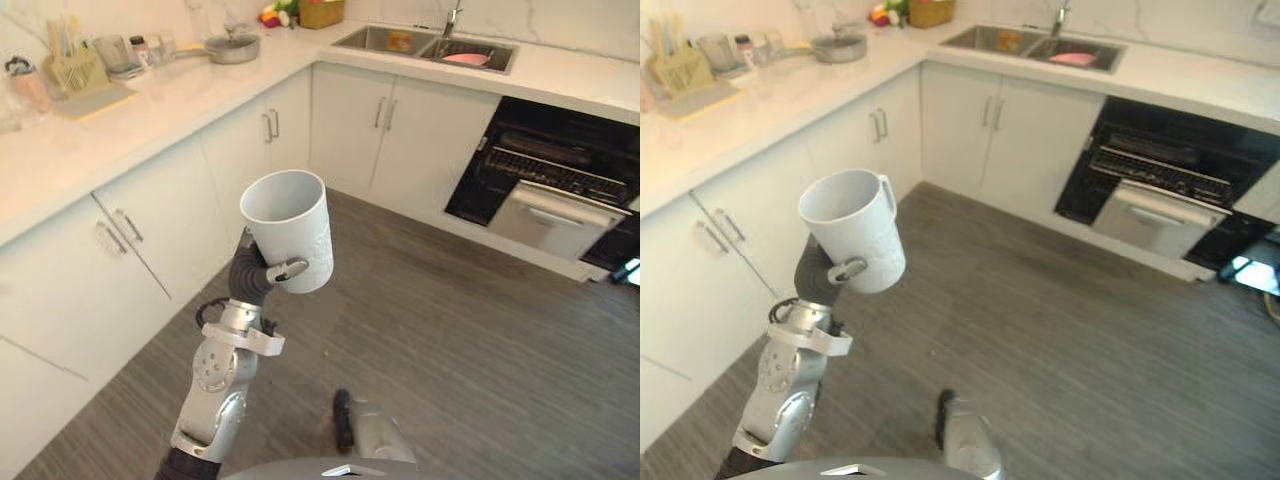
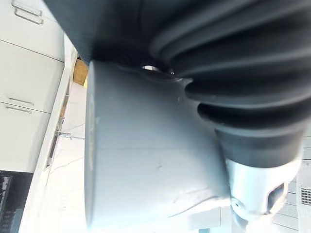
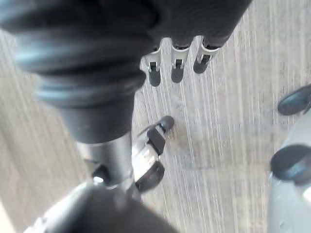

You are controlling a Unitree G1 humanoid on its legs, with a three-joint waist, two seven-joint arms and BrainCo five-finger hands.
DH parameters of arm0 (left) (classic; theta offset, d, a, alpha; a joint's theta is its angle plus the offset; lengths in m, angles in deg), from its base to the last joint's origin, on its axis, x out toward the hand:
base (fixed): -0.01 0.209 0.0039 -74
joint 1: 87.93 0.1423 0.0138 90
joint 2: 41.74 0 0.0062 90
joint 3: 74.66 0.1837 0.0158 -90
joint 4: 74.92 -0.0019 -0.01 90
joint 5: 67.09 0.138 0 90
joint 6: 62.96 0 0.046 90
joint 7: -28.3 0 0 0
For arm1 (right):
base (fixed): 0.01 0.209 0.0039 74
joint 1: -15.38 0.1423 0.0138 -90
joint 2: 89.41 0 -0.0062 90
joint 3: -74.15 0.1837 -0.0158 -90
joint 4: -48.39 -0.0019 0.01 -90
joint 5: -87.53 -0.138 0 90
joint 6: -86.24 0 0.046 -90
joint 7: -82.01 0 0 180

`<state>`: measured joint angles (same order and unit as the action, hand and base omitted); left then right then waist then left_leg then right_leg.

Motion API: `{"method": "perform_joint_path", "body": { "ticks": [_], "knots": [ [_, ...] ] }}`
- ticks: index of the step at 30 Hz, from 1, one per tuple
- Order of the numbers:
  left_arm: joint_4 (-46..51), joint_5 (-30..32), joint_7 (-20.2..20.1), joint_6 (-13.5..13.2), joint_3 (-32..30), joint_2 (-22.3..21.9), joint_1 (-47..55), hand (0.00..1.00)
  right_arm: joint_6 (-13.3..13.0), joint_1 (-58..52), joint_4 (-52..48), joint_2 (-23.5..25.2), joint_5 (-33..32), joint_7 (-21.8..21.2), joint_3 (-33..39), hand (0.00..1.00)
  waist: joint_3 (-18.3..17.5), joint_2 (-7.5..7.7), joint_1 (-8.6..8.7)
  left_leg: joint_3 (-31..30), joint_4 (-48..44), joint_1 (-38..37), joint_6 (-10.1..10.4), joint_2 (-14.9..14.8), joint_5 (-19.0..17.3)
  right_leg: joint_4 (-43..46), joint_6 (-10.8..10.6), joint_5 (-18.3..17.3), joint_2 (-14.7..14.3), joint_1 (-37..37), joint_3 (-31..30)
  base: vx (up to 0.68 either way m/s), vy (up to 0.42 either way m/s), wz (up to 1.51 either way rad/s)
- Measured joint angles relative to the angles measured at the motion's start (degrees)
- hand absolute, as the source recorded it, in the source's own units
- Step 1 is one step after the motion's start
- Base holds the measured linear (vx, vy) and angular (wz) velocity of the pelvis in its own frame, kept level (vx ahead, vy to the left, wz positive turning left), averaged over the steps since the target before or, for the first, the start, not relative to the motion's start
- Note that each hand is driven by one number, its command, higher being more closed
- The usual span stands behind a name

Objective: Walk over to the sink, pick up the cup, carry it to the dishwasher, place the cup inside the dishwasher, then close the dishwasher door

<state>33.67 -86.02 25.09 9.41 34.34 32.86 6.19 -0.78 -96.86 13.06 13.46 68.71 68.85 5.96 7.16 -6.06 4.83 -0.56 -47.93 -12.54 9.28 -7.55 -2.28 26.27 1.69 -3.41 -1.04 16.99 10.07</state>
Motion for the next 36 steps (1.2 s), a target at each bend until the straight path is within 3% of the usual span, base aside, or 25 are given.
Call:
{"method": "perform_joint_path", "body": {
  "ticks": [1, 2, 5, 6, 7, 9, 10, 12, 13, 14, 15, 17, 18, 19, 20, 21, 23, 25, 28, 30, 32, 33, 34, 35, 36],
  "knots": [
    [-0.15, 0.01, 0.35, 0.03, -0.27, -0.24, 0.05, 1.00, 0.12, 0.07, -0.40, -0.35, -0.01, 0.30, -0.83, 0.00, 0.45, 0.56, -0.03, 0.65, -4.88, 2.69, 1.25, -1.32, 6.46, -0.83, 0.56, -1.52, -0.62, -1.98, -0.44, 0.74, -0.114, -0.11],
    [-0.47, 0.20, 0.51, 0.24, 0.20, -1.46, -0.16, 1.00, 0.28, 0.84, -1.26, -0.49, 0.27, 0.70, -1.39, 0.00, 0.95, -0.08, -0.23, 2.31, -15.93, 9.25, -0.49, -3.70, 7.84, -3.61, 1.59, -2.88, -1.71, -6.93, -0.36, 0.57, -0.091, 0.03],
    [0.11, 1.47, 0.53, 0.22, -0.15, -2.21, 0.40, 1.00, -0.05, 0.74, -1.92, -2.00, 0.11, 1.08, -2.25, 0.00, 1.74, 1.15, -3.20, 5.97, -25.30, 22.60, -6.62, -3.98, -0.54, -10.79, 2.34, -4.88, -2.10, -17.47, -1.92, 0.66, -0.102, -0.32],
    [1.93, 1.67, 0.43, -0.08, -1.38, -1.72, 0.64, 1.00, -0.68, 2.41, -1.90, -3.29, 0.10, 1.25, -2.40, 0.00, 1.71, 1.23, -4.85, 8.56, -19.43, 28.93, -6.62, -3.99, -5.42, -14.29, 2.26, -5.28, -2.53, -21.29, -4.15, 0.58, -0.037, -0.75],
    [2.62, 1.58, 0.30, -0.19, -1.85, -1.44, 0.81, 1.00, -0.67, 2.98, -1.82, -4.15, 0.36, 1.21, -3.05, 0.00, 1.66, 1.33, -5.23, 9.35, -15.01, 30.64, -6.68, -3.89, -6.79, -15.06, 1.68, -5.18, -2.65, -22.31, -5.11, 0.60, 0.024, -0.96],
    [5.19, 1.43, -0.07, -0.59, -3.93, -0.65, 3.51, 1.00, -0.41, 3.60, -1.33, -6.04, 2.04, 1.31, -5.85, 0.00, 1.38, 1.99, -6.73, 9.29, 7.12, 32.01, -6.20, -1.99, -8.61, -15.85, 1.11, -6.82, -2.83, -24.90, -9.94, 0.68, 0.138, -1.13],
    [5.81, 1.54, -0.01, -1.44, -4.64, -0.01, 5.76, 1.00, -0.31, 3.57, -0.88, -6.03, 2.92, 1.68, -6.06, 0.00, 1.04, 2.80, -7.70, 5.40, 20.66, 31.28, -5.71, 0.14, -6.85, -15.99, 0.50, -8.42, -2.19, -26.01, -13.07, 0.62, 0.201, -1.20],
    [5.69, 1.76, -0.01, -1.84, -4.89, 0.95, 7.95, 1.00, -0.31, 3.61, 0.23, -5.74, 2.81, 2.17, -5.98, 0.00, 0.77, 3.26, -7.94, 0.80, 32.27, 30.26, -5.59, 1.68, -2.65, -15.59, -0.75, -11.94, -1.69, -28.16, -16.28, 0.62, 0.294, -1.10],
    [5.26, 1.84, -0.24, -2.17, -4.67, 1.64, 8.80, 1.00, -0.32, 3.40, 0.60, -5.22, 2.53, 2.82, -5.75, 0.00, 0.38, 4.08, -8.01, 0.62, 32.18, 29.46, -5.78, 2.38, 3.91, -14.23, -1.97, -15.20, -0.43, -29.74, -17.69, 0.62, 0.357, -0.87],
    [5.25, 1.83, -0.43, -2.22, -4.51, 1.98, 9.22, 1.00, -0.34, 3.35, 1.03, -4.58, 2.26, 3.38, -5.52, 0.00, -0.55, 4.85, -7.97, 1.00, 31.29, 28.89, -6.34, 3.43, 6.30, -13.08, -2.77, -16.59, 0.81, -30.26, -18.09, 0.62, 0.360, -0.53],
    [4.75, 2.01, -1.13, -2.30, -4.03, 3.61, 8.73, 1.00, -1.04, 3.54, 2.78, -2.48, 0.02, 4.10, -3.94, 0.00, -2.01, 8.22, -7.42, 2.40, 28.26, 28.75, -7.24, 6.09, 2.61, -8.37, -4.51, -18.17, 3.32, -29.60, -18.24, 0.64, 0.335, -0.05],
    [3.24, 2.25, -1.87, -2.70, -2.79, 4.20, 6.58, 1.00, -3.60, 3.56, 4.34, 0.54, -2.95, 6.00, -0.44, 0.00, -2.34, 8.98, -6.58, 2.62, 23.21, 27.59, -8.59, 7.66, -2.63, 4.93, -8.75, -15.71, 4.95, -26.26, -15.98, 0.68, 0.347, 0.14],
    [3.25, 2.24, -2.63, -3.17, -2.50, 4.79, 6.10, 1.00, -6.01, 3.93, 4.92, 2.41, -4.48, 8.17, 0.64, 0.00, -2.34, 10.09, -6.35, 3.58, 22.74, 24.73, -9.75, 9.00, -5.48, 16.74, -12.33, -10.67, 6.55, -22.00, -14.53, 0.66, 0.358, -0.03],
    [3.30, 2.21, -3.44, -3.42, -2.38, 5.58, 6.04, 1.00, -9.34, 4.09, 5.10, 4.00, -5.29, 10.47, 1.08, 0.00, -2.32, 10.07, -5.77, 4.16, 23.80, 21.08, -11.16, 10.08, -7.76, 27.17, -14.13, -1.37, 8.98, -17.74, -12.78, 0.52, 0.263, -0.10],
    [3.33, 2.23, -3.50, -3.57, -2.53, 5.91, 6.05, 1.00, -10.93, 4.05, 5.10, 4.51, -5.73, 11.28, 1.10, 0.00, -2.34, 10.11, -5.22, 4.59, 24.60, 19.13, -11.67, 10.16, -8.56, 31.69, -13.19, 0.24, 9.86, -15.94, -11.77, 0.58, 0.293, -0.28],
    [3.30, 2.24, -3.43, -3.80, -2.79, 6.20, 6.05, 1.00, -14.23, 3.88, 4.75, 4.99, -5.65, 12.62, 1.03, 0.00, -2.40, 9.55, -4.69, 5.43, 27.28, 14.77, -11.99, 9.98, -9.42, 39.56, -10.00, -1.20, 10.70, -11.62, -9.36, 0.33, 0.173, -0.30],
    [3.23, 2.27, -3.38, -4.18, -1.90, 6.26, 5.46, 1.00, -19.42, 4.43, 1.56, 5.01, -6.33, 15.97, 1.63, 0.00, -2.50, 8.40, -2.84, 6.61, 32.54, 8.90, -12.06, 9.30, -9.52, 42.61, -7.85, -4.77, 10.56, -6.27, -5.33, 0.41, 0.200, -0.45],
    [2.18, 2.68, -3.21, -4.90, 0.48, 7.18, 3.36, 1.00, -24.80, 4.71, -7.15, 5.23, -6.81, 19.66, 1.29, 0.00, -2.40, 7.22, -1.57, 8.41, 36.58, 4.63, -11.91, 8.42, -9.42, 37.59, -7.83, -7.98, 10.04, -1.40, -0.59, 0.44, 0.162, -0.47],
    [0.35, 4.55, -3.41, -6.17, 2.84, 9.09, -0.34, 1.00, -32.16, 4.84, -23.96, 6.05, -6.53, 27.49, -0.82, 0.00, -1.46, 6.18, 0.87, 9.78, 39.29, -0.84, -9.25, 6.28, -11.04, 14.63, -3.66, -9.12, 10.25, -0.79, 12.89, 0.45, 0.085, -0.22],
    [0.40, 4.52, -3.52, -7.59, 2.06, 9.78, 0.15, 1.00, -35.24, 5.61, -31.12, 6.04, -6.48, 29.97, -0.89, 0.00, -1.11, 6.23, 0.10, 12.86, 39.32, -4.66, -6.84, 5.45, -12.66, 0.19, -2.40, -4.86, 9.30, -2.33, 19.64, 0.56, 0.034, -0.63],
    [1.09, 4.43, -3.46, -8.47, 1.35, 10.37, 1.34, 1.00, -36.84, 5.59, -39.13, 6.05, -5.97, 31.86, -0.85, 0.00, -0.88, 7.57, 0.11, 15.69, 38.73, -9.13, -5.96, 6.51, -15.29, -5.89, -0.26, 0.24, 9.55, -3.88, 21.86, 0.56, -0.044, -0.64],
    [1.23, 4.52, -3.52, -9.47, 2.11, 10.32, 2.25, 1.00, -37.94, 5.76, -44.19, 5.93, -5.48, 33.01, -0.96, 0.00, -1.34, 7.95, 0.53, 16.76, 36.16, -11.16, -6.18, 6.49, -18.53, -3.07, 6.24, 2.79, 9.23, -3.28, 20.13, 0.65, -0.114, -0.71],
    [0.89, 4.58, -3.33, -9.94, 4.61, 9.76, 3.45, 1.00, -37.93, 6.83, -47.33, 6.01, -5.44, 33.79, -1.05, 0.00, -1.57, 5.94, 0.22, 18.58, 28.53, -9.63, -6.58, 3.84, -19.83, 0.37, 5.68, -0.75, 7.20, -2.59, 18.62, 0.52, -0.131, -0.72],
    [0.90, 4.57, -3.31, -10.09, 6.47, 9.66, 3.45, 1.00, -37.86, 7.16, -48.96, 6.01, -5.37, 34.41, -1.56, 0.00, -1.81, 6.06, 0.16, 19.06, 22.68, -7.58, -6.88, 2.42, -19.58, 0.82, 5.66, -1.98, 6.36, -2.81, 18.06, 0.49, -0.162, -0.82],
    [0.92, 4.69, -3.44, -10.30, 10.13, 8.98, 3.00, 1.00, -37.85, 7.26, -52.36, 6.02, -3.72, 35.67, -1.56, 0.00, -1.73, 4.71, 0.11, 19.15, 12.47, -3.53, -7.79, -0.23, -17.68, 0.90, 6.05, -3.50, 4.40, -3.46, 17.18, 0.50, -0.125, -0.80]
  ]
}}
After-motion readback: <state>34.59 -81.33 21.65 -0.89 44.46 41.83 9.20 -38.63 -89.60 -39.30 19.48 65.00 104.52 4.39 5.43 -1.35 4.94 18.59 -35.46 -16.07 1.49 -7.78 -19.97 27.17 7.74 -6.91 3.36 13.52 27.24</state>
